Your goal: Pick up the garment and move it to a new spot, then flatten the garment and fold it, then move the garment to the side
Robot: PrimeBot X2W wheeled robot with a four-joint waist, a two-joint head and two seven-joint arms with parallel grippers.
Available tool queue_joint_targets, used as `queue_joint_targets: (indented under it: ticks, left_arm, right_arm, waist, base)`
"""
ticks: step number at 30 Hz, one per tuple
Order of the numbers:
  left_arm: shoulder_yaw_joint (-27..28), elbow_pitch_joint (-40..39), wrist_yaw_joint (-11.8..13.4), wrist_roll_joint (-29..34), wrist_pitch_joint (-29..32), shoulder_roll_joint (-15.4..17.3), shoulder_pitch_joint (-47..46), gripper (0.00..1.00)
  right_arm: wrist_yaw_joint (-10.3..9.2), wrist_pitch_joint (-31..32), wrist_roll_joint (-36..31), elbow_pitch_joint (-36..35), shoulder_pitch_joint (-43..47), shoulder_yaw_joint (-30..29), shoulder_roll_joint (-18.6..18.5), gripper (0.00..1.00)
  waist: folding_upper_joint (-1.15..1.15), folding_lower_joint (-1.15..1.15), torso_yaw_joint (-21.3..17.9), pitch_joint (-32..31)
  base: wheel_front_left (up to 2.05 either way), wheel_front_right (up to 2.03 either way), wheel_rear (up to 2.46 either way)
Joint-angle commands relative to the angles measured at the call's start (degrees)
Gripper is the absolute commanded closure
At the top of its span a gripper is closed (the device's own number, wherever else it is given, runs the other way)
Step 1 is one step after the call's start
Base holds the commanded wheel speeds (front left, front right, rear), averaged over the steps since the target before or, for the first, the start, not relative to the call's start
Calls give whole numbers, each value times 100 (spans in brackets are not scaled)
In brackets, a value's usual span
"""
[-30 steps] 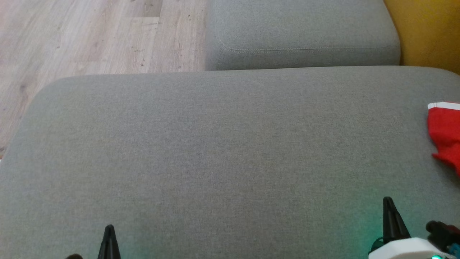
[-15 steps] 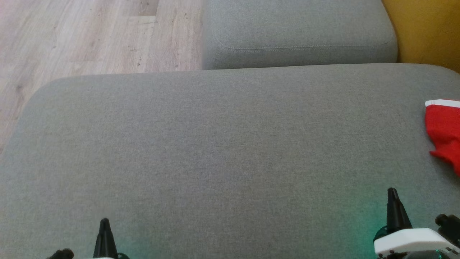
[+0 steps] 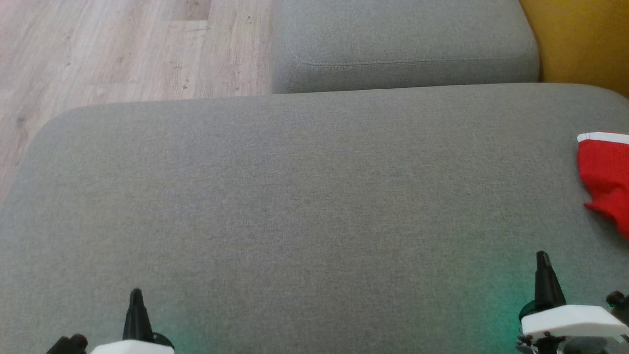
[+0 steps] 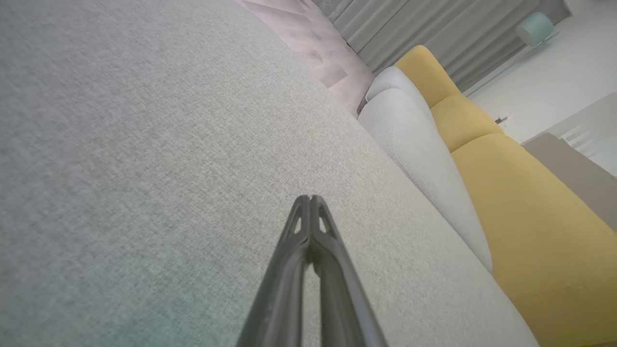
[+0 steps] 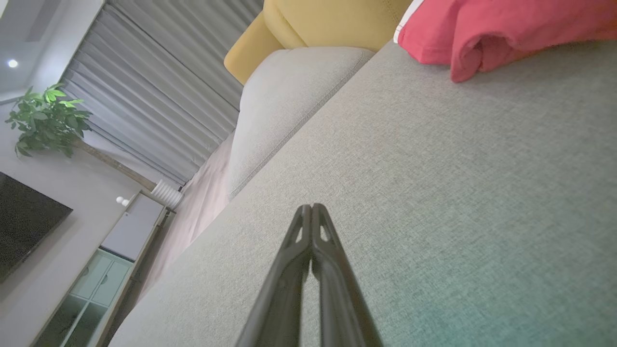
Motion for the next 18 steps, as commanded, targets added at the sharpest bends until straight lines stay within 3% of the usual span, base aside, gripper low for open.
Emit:
queue_joint_targets:
  ticks: [1,18]
  left_arm:
    - [136,-211,-23,-162,28,5,-301,100]
    - [288,-312,-87,-1313,332,4,-524,100]
  right_arm:
    - [-2,40,191,-210,-320,28,-29,100]
    - [-3,336,1489,-280,-515,-15,-38,100]
  waist:
    - [0,0,-6,3]
    - [0,0,-86,41]
  base:
    - [0,0,0]
    - [0,0,0]
